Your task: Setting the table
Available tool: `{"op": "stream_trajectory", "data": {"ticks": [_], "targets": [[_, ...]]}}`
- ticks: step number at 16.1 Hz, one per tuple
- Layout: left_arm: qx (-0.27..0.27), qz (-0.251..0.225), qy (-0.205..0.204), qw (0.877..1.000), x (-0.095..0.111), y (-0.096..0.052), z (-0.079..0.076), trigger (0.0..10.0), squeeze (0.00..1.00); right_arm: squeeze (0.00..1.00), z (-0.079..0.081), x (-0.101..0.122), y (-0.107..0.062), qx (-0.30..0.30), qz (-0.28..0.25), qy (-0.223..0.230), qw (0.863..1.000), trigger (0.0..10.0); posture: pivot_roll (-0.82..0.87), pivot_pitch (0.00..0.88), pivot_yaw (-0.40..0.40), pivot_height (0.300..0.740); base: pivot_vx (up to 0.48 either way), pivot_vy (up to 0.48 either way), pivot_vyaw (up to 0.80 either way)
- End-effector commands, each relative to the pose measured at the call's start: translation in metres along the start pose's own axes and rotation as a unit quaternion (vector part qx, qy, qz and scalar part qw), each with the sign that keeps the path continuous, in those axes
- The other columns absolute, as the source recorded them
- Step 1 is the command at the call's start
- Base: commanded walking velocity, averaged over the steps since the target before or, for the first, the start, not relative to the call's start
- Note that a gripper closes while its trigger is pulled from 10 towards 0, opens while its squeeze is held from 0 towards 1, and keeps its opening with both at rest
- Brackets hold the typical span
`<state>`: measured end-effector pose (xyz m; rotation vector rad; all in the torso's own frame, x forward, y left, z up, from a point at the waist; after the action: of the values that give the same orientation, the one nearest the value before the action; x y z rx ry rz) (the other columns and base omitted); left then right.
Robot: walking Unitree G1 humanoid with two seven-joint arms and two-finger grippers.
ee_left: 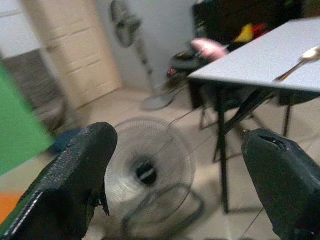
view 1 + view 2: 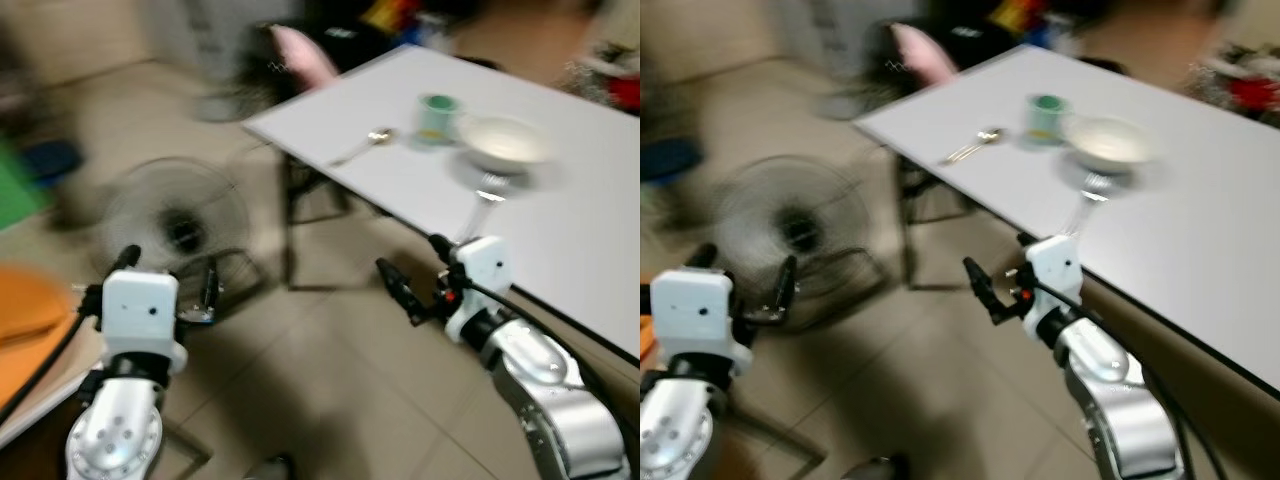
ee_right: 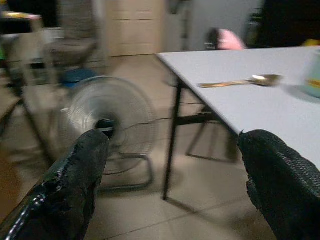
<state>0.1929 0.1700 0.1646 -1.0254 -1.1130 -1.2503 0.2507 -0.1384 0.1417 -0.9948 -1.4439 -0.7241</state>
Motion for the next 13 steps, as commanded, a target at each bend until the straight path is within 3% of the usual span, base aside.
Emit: {"op": "stream_trajectory", "data": {"ticks": [1, 13], "targets": [[0.007, -0.009, 0.004, 1.000, 0.0046, -0.0017, 0.0020, 10.0, 0.00, 1.00, 0.0007, -0.0015, 0.0017, 0.008, -0.002, 0.011, 1.000, 10.0, 0.01, 0.062, 0.010, 0.740, 0.000, 0.000, 0.80], [-0.013, -0.026, 0.018, 0.999, 0.0106, 0.0006, -0.0001, 10.0, 0.00, 1.00, 0.0090, -0.0006, 0.0076, 0.037, -0.006, 0.029, 0.999, 10.0, 0.03, 0.059, 0.018, 0.740, 0.000, 0.000, 0.80]]}}
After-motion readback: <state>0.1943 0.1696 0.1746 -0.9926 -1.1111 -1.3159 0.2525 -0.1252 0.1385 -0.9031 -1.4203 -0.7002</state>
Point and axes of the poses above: a point about 5 cm out from each wrist's last joint towards the gripper, its own y axis pointing out of the wrist towards the gripper, its own x axis along the axis of the wrist's last joint, z = x × y, the point moved 1 cm from there along y, pointing out of the wrist towards the gripper, and after that the axes turned 4 degrees about -y, right-handed, at the moved point
